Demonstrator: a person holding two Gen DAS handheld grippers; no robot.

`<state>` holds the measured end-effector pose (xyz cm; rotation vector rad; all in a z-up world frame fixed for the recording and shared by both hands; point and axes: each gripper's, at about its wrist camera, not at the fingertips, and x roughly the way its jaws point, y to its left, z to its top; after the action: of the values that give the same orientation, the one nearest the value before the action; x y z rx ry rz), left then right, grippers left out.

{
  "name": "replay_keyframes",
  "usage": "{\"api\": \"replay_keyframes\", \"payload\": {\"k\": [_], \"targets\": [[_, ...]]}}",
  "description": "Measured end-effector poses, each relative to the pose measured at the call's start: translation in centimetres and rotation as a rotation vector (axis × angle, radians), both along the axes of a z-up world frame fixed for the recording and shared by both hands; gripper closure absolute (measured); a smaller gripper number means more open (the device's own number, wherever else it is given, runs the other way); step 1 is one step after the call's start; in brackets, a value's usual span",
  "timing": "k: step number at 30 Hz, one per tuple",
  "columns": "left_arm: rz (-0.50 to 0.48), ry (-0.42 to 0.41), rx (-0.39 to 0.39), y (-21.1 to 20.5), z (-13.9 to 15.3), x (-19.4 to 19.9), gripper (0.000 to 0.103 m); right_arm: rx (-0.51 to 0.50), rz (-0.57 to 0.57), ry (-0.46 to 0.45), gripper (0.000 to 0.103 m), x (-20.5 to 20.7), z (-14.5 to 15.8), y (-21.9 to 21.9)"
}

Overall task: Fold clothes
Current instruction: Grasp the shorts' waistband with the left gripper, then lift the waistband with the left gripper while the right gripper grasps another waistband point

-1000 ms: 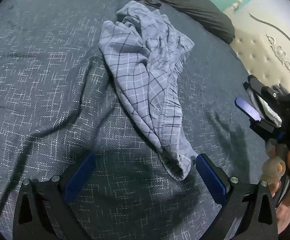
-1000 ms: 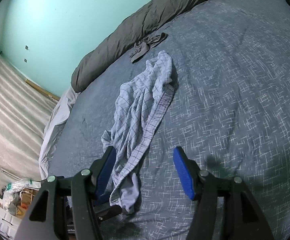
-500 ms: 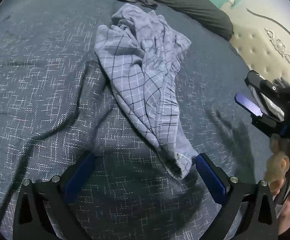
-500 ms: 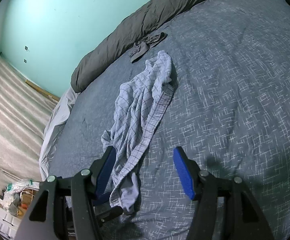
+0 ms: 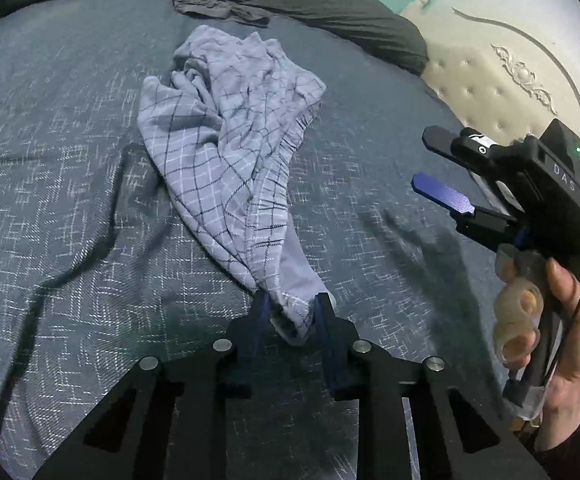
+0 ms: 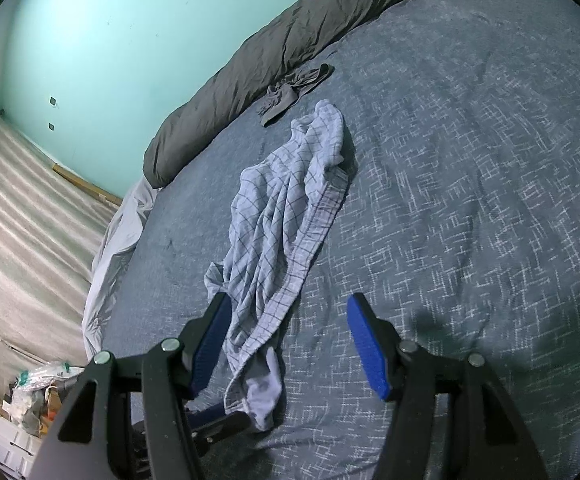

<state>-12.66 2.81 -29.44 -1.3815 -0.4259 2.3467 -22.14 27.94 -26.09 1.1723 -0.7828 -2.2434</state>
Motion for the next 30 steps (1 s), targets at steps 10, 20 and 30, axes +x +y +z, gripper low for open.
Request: {"api": "replay_keyframes", "payload": {"k": [10,20,30], "targets": [[0.056,0.043,-0.002,-3.0,1.5,-0.2,0.099,0.016,-0.008,-0.017,0.041,-0.6,-0.5,-0.5],[0.241,0.132,-0.050,-11.2,4.6,-0.6,0.099,0.061,-0.051,-0.017,0.038,-2.1,-0.6,-1.0],[0.361,0.144,-0.042,-17.4,5.5,-0.2,0.099,0.215,0.009,0.015,0.037,-3.2,-0.5,-5.2]]}}
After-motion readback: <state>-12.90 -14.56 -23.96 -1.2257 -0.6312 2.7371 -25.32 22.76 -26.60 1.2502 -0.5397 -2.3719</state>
